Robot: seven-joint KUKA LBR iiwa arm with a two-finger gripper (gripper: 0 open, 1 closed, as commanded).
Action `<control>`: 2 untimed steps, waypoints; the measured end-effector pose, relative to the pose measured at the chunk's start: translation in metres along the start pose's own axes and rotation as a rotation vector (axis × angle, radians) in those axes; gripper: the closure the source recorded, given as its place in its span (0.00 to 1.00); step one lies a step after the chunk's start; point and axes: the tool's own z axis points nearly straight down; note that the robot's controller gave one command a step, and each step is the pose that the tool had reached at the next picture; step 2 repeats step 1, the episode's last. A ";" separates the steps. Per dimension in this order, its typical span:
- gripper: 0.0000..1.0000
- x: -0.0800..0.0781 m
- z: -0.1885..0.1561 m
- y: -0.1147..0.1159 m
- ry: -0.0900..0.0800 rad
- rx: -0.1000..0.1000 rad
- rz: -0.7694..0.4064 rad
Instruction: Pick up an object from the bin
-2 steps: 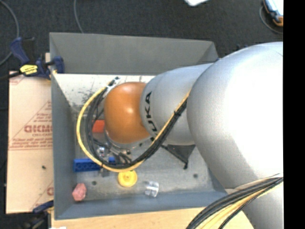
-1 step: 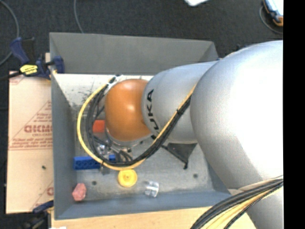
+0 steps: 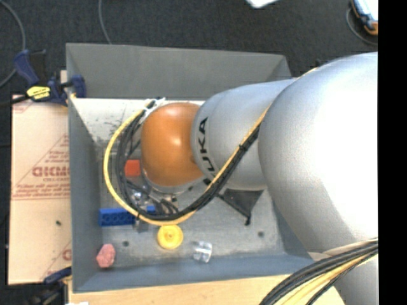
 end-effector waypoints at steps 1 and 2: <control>1.00 0.000 -0.021 0.000 0.000 0.000 0.000; 1.00 0.000 -0.021 0.000 0.000 0.000 0.000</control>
Offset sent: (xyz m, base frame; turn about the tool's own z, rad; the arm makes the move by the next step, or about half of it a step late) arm -0.0001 -0.0001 0.0119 0.0000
